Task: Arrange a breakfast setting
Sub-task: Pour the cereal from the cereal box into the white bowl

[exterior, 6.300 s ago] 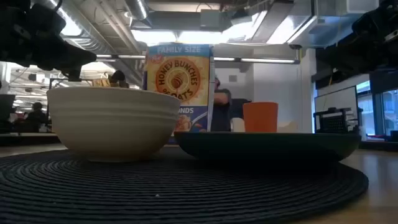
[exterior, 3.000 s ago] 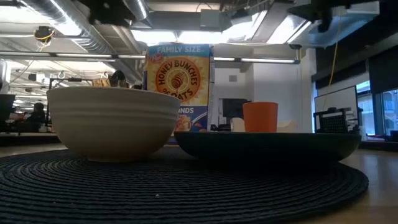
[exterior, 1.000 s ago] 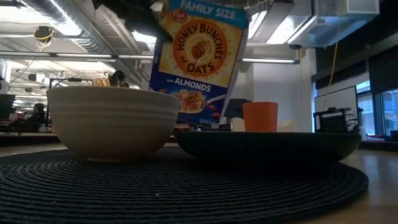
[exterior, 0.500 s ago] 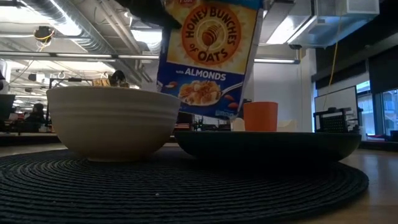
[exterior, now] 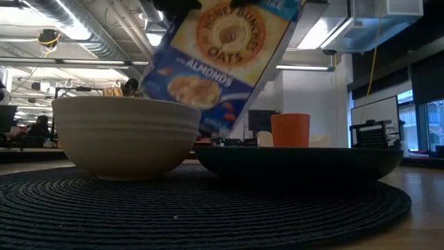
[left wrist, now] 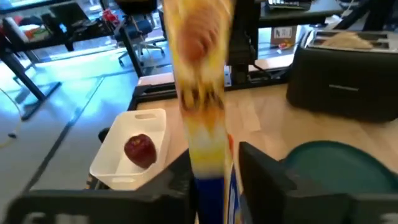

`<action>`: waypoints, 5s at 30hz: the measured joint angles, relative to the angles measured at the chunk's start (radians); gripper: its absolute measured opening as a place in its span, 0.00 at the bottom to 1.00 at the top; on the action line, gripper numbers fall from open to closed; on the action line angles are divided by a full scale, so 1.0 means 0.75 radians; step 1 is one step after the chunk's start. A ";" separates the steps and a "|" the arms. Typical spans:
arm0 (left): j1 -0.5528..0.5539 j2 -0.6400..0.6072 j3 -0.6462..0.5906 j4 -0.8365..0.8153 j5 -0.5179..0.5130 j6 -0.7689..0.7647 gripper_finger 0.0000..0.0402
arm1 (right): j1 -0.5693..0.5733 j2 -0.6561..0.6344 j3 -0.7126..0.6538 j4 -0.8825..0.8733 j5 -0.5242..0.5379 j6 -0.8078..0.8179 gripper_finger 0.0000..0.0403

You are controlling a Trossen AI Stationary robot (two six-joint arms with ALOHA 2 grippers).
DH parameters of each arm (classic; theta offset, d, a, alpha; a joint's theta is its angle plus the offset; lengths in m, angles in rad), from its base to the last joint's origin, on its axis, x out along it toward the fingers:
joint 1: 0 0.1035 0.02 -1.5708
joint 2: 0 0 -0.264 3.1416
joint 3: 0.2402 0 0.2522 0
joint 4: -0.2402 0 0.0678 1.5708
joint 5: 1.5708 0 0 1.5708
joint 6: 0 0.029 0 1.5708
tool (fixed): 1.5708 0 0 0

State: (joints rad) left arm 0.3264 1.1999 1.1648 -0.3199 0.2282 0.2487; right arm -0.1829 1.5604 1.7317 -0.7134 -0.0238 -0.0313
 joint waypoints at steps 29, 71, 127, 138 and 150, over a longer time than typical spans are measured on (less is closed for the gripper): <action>-0.001 -0.074 -0.002 -0.105 -0.131 -0.015 0.87 | -0.089 -0.349 0.004 0.263 -0.244 0.064 0.00; -0.371 -0.299 0.405 -1.283 -0.606 0.888 0.01 | -0.089 -0.452 0.005 0.245 0.230 0.112 0.43; -0.531 -0.116 0.405 -1.124 -0.975 2.164 0.01 | 0.369 0.322 -0.318 0.541 -0.114 0.579 0.31; -0.628 -0.116 0.405 -1.105 -1.093 2.246 0.01 | 0.369 0.325 -0.319 0.529 -0.133 0.604 0.31; -0.764 -0.116 0.405 -1.062 -1.173 2.294 0.01 | 0.368 0.325 -0.319 0.529 -0.134 0.604 0.31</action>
State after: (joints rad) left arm -0.2469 1.1126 1.4689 -1.1164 -0.6513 1.9690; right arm 0.0933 1.8042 1.4925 -0.3169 -0.1246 0.4221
